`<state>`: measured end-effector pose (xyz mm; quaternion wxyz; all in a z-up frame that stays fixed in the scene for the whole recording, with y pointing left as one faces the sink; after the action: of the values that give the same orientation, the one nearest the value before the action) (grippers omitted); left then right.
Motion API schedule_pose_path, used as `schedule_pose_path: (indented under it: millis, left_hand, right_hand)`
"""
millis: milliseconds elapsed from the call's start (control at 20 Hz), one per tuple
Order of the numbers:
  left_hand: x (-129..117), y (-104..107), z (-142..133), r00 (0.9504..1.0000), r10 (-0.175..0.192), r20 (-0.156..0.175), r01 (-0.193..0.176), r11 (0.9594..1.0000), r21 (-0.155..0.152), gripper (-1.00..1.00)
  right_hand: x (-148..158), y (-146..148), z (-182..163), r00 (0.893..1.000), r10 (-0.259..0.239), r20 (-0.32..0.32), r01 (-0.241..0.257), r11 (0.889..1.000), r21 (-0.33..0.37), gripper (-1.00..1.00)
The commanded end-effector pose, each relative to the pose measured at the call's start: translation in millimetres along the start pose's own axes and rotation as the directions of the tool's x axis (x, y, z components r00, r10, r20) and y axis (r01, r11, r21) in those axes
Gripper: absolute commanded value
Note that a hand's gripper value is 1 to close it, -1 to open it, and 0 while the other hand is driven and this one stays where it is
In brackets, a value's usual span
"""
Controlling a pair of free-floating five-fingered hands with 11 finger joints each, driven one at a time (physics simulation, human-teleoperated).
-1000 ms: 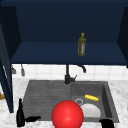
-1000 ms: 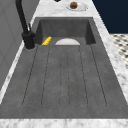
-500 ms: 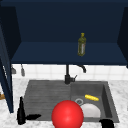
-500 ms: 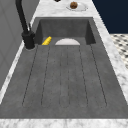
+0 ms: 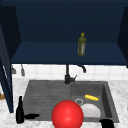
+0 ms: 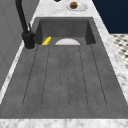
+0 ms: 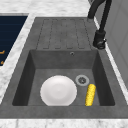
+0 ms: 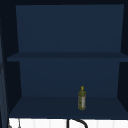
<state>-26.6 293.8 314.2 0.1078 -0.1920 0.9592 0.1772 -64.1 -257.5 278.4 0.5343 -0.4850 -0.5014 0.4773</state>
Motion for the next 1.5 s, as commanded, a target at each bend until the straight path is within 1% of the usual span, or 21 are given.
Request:
schedule_pose_path:
  millis: [0, 650, 750, 800, 850, 900, 950, 1000, 1050, 1100, 1150, 1200, 1250, 1300, 1450]
  left_hand:
    - [-8, 5, 4, 0.9989, 0.044, -0.016, -0.046, 0.9896, -0.136, -1.0]
    - [-38, 20, 20, 0.9985, 0.054, -0.005, -0.054, 0.9849, -0.165, -1.0]
    - [-38, 21, 20, 0.9985, 0.052, -0.018, -0.055, 0.9831, -0.175, -1.0]
    - [-36, 17, 19, 0.9987, 0.049, -0.011, -0.05, 0.9834, -0.174, -1.0]
    - [-35, 11, 19, 0.9992, 0.04, -0.005, -0.041, 0.9911, -0.127, -1.0]
    - [-32, 5, 18, 0.9996, 0.029, -0.001, -0.029, 0.9942, -0.104, -1.0]
    - [-32, 5, 15, 0.9998, 0.018, 0.01, -0.017, 0.995, -0.098, -1.0]
    - [-37, 6, 17, 0.9995, 0.026, -0.017, -0.027, 0.9965, -0.08, -1.0]
    - [-36, 10, 19, 0.9998, 0.017, -0.004, -0.017, 0.9988, -0.045, -1.0]
    - [-34, 12, 19, 0.9999, 0.016, 0.002, -0.016, 0.9989, -0.043, -1.0]
    - [-26, 22, 27, 0.9996, 0.027, 0.006, -0.027, 0.9988, -0.041, -1.0]
    - [-29, 13, 22, 0.9985, 0.055, 0.004, -0.055, 0.9971, -0.052, -1.0]
    - [-31, 8, 18, 0.997, 0.076, -0.018, -0.078, 0.9861, -0.147, -1.0]
    - [-30, 10, 19, 0.9973, 0.073, -0.008, -0.073, 0.9817, -0.176, -1.0]
    - [-26, 13, 19, 0.9972, 0.075, -0.01, -0.075, 0.9804, -0.182, -1.0]
  right_hand:
    - [0, 0, 0, 1.0, 0.0, 0.0, 0.0, 1.0, 0.0, 0.0]
    - [0, 0, 0, 1.0, 0.0, 0.0, 0.0, 1.0, 0.0, 0.0]
    - [0, 0, 0, 1.0, 0.0, 0.0, 0.0, 1.0, 0.0, 0.0]
    - [0, 0, 0, 1.0, 0.0, 0.0, 0.0, 1.0, 0.0, 0.0]
    - [0, 0, 0, 1.0, 0.0, 0.0, 0.0, 1.0, 0.0, 0.0]
    - [0, 0, 0, 1.0, 0.0, 0.0, 0.0, 1.0, 0.0, 0.0]
    - [0, 0, 0, 1.0, 0.0, 0.0, 0.0, 1.0, 0.0, 0.0]
    - [0, 0, 0, 1.0, 0.0, 0.0, 0.0, 1.0, 0.0, 0.0]
    - [0, 0, 0, 1.0, 0.0, 0.0, 0.0, 1.0, 0.0, 0.0]
    - [0, 0, 0, 1.0, 0.0, 0.0, 0.0, 1.0, 0.0, 0.0]
    - [0, 0, 0, 1.0, 0.0, 0.0, 0.0, 1.0, 0.0, 0.0]
    - [0, 0, 0, 1.0, 0.0, 0.0, 0.0, 1.0, 0.0, 0.0]
    - [0, 0, 0, 1.0, 0.0, 0.0, 0.0, 1.0, 0.0, 0.0]
    - [0, 0, 0, 1.0, 0.0, 0.0, 0.0, 1.0, 0.0, 0.0]
    - [0, 0, 0, 1.0, 0.0, 0.0, 0.0, 1.0, 0.0, 0.0]
